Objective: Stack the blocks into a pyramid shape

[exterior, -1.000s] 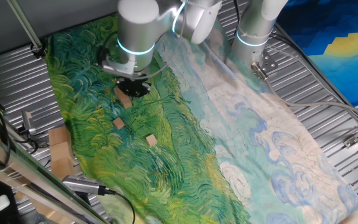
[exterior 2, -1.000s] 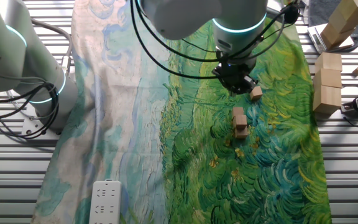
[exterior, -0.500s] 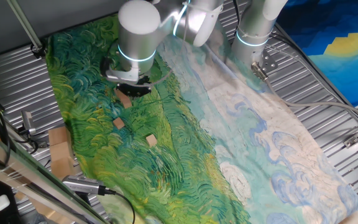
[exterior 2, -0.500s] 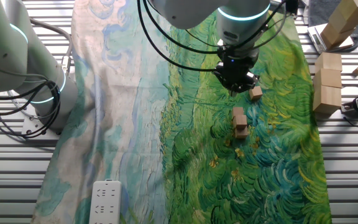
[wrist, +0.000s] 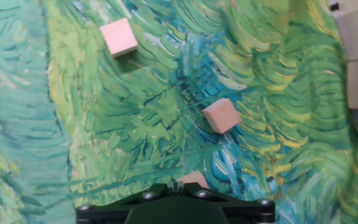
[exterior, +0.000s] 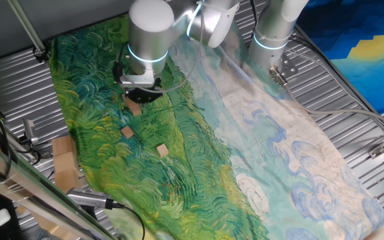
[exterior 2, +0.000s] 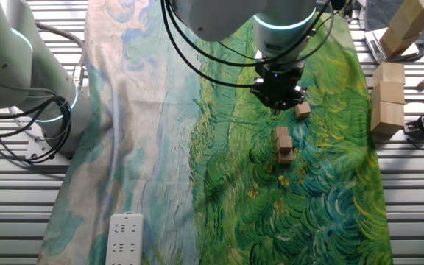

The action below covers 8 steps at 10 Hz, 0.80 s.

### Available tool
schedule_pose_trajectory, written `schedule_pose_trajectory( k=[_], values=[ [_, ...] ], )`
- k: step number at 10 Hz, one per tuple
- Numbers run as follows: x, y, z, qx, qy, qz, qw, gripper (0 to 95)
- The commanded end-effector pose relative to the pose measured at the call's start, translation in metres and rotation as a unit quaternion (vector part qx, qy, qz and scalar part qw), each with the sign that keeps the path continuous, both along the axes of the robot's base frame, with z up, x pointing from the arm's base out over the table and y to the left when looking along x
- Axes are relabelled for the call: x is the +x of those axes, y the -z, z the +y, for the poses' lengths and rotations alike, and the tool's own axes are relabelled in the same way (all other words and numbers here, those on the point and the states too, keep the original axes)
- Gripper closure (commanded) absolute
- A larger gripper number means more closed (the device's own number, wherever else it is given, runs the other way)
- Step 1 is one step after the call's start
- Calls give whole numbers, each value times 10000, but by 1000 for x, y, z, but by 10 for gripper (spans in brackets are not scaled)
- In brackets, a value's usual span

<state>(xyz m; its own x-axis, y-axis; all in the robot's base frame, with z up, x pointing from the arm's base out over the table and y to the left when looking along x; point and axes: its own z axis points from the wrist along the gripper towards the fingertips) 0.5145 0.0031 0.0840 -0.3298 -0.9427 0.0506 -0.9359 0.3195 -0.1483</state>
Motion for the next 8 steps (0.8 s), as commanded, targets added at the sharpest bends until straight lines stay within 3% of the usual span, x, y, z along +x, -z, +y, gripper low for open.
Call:
schedule_pose_trajectory(
  k=[1,2,3,4,5,8],
  values=[
    [1,0,2,257,562,419,9972,950],
    [1,0,2,336,437,450,9975,950],
    [1,0,2,473,340,487,9971,760],
    [2,1,6,587,261,558,9964,380],
    [6,3,27,670,282,618,9954,190],
    [4,11,72,699,496,617,9944,190]
  ],
)
